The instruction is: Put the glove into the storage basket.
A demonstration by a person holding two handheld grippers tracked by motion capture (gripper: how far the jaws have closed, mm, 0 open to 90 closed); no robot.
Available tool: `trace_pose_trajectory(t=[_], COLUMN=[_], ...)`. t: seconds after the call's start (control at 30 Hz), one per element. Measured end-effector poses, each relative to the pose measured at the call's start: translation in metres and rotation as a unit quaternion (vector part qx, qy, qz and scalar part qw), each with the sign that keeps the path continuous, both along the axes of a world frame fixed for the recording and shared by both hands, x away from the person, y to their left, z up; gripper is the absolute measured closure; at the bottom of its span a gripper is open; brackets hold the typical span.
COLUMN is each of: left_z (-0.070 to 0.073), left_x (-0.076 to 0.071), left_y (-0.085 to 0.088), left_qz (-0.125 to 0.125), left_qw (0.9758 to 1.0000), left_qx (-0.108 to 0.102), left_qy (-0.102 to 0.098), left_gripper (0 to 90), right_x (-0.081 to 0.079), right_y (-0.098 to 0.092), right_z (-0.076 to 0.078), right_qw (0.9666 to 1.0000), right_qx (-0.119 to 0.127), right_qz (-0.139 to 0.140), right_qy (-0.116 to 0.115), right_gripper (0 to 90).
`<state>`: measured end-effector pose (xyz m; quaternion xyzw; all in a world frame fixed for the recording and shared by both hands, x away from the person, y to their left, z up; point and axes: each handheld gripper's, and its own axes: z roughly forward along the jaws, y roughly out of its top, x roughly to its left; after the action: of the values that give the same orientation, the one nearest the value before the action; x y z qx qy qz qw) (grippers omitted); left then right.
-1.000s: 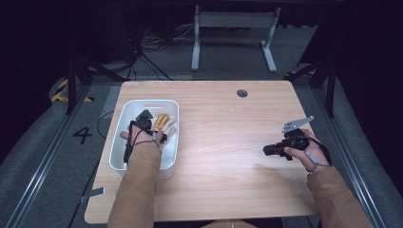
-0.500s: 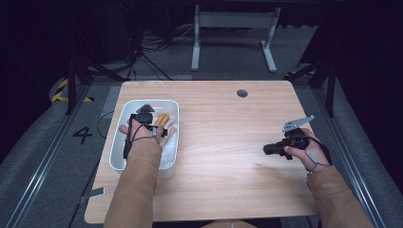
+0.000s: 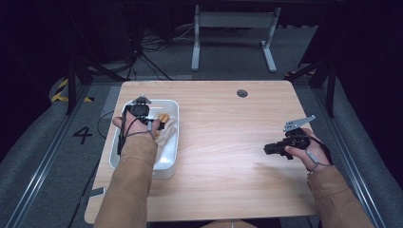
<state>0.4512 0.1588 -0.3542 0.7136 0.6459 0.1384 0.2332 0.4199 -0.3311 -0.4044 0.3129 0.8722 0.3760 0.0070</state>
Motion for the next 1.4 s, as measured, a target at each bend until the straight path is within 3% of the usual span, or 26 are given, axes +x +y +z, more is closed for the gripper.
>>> trace_pose_trajectory(t=[0.2, 0.4, 0.6, 0.63, 0.67, 0.73, 0.83, 0.9, 1.07, 1.27, 1.4], left_z=[0.009, 0.016, 0.018, 0.019, 0.019, 0.02, 0.022, 0.022, 0.021, 0.007, -0.001], left_x=[-0.006, -0.009, -0.007, -0.005, -0.005, -0.004, -0.004, -0.005, -0.013, -0.034, -0.046], left_y=[-0.004, -0.012, -0.032, -0.041, -0.041, -0.05, -0.065, -0.072, -0.096, -0.117, -0.125], left_qz=[-0.026, -0.056, -0.099, -0.119, -0.119, -0.133, -0.172, -0.19, -0.238, -0.312, -0.333], left_qw=[0.9997, 0.9983, 0.9947, 0.9922, 0.9922, 0.9896, 0.9824, 0.9785, 0.9662, 0.9422, 0.9348], left_qx=[0.005, -0.005, -0.007, -0.011, -0.011, -0.013, -0.02, -0.023, -0.039, -0.065, -0.063], left_qy=[0.0, -0.012, -0.024, -0.037, -0.037, -0.051, -0.07, -0.077, -0.09, -0.104, -0.106], left_gripper=[22.5, 22.5, 24.5, 24.5, 24.5, 24.7, 26.6, 27.3, 26.4, 27.5, 27.4], right_x=[0.0, -0.002, -0.005, -0.006, -0.006, -0.009, -0.011, -0.013, -0.016, -0.015, -0.014], right_y=[-0.001, -0.001, -0.006, -0.009, -0.009, -0.014, -0.016, -0.019, -0.024, -0.027, -0.024], right_z=[0.0, -0.001, -0.002, -0.002, -0.002, -0.002, -0.002, -0.003, -0.002, -0.002, -0.003], right_qw=[1.0, 0.9998, 0.9999, 0.9999, 0.9999, 0.9999, 0.9999, 0.9998, 0.9997, 0.9998, 0.9998], right_qx=[-0.003, -0.013, -0.014, -0.014, -0.014, -0.013, -0.012, -0.012, -0.011, -0.008, -0.01], right_qz=[0.002, 0.01, 0.004, -0.001, -0.001, -0.005, -0.009, -0.013, -0.019, -0.02, -0.015], right_qy=[-0.002, -0.006, -0.006, -0.004, -0.004, -0.005, -0.005, -0.004, -0.004, -0.002, -0.003], right_gripper=[80.5, 83.5, 83.5, 83.5, 83.5, 83.4, 83.3, 83.2, 83.1, 85.0, 85.1])
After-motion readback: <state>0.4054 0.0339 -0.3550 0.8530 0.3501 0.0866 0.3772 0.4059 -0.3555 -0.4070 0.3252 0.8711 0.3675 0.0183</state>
